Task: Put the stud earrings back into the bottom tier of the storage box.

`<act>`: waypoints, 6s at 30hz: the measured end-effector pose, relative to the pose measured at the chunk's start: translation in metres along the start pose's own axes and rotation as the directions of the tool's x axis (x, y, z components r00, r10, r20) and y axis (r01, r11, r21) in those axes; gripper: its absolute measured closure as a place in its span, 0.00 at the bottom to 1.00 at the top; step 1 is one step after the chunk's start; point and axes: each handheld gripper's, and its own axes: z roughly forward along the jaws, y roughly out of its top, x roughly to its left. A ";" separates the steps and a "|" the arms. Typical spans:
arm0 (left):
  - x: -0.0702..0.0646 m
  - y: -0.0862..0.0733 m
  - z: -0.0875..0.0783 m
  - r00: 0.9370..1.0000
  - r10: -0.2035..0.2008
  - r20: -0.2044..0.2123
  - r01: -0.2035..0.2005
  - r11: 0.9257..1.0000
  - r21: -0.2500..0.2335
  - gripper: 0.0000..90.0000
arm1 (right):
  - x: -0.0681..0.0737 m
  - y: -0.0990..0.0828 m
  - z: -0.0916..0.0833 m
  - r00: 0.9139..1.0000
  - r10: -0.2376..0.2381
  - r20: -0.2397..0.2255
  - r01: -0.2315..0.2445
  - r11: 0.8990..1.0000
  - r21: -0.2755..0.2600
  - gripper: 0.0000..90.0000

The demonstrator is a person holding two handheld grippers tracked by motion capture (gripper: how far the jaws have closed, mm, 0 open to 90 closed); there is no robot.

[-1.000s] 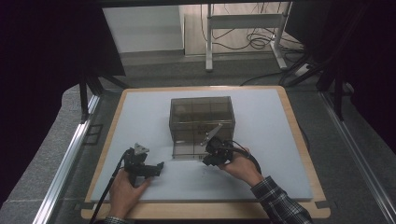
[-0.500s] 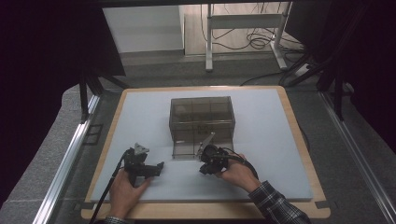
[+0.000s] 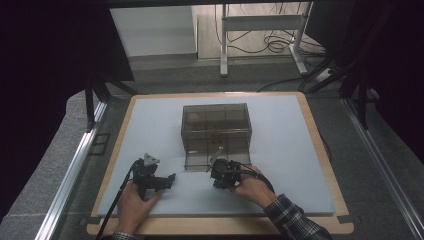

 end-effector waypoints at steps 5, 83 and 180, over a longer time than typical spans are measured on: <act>0.000 0.000 0.000 1.000 0.000 0.000 0.000 1.000 0.000 0.00 | 0.000 0.003 0.000 1.000 -0.011 0.013 0.011 1.000 0.024 0.93; 0.000 0.000 0.000 1.000 0.005 0.001 -0.005 1.000 0.007 0.00 | -0.077 0.008 0.009 0.978 0.190 0.091 -0.165 0.959 -0.229 0.92; 0.000 0.000 0.000 1.000 -0.005 0.000 0.005 1.000 -0.002 0.00 | -0.021 -0.031 -0.034 0.983 0.157 0.100 -0.120 0.945 -0.306 0.13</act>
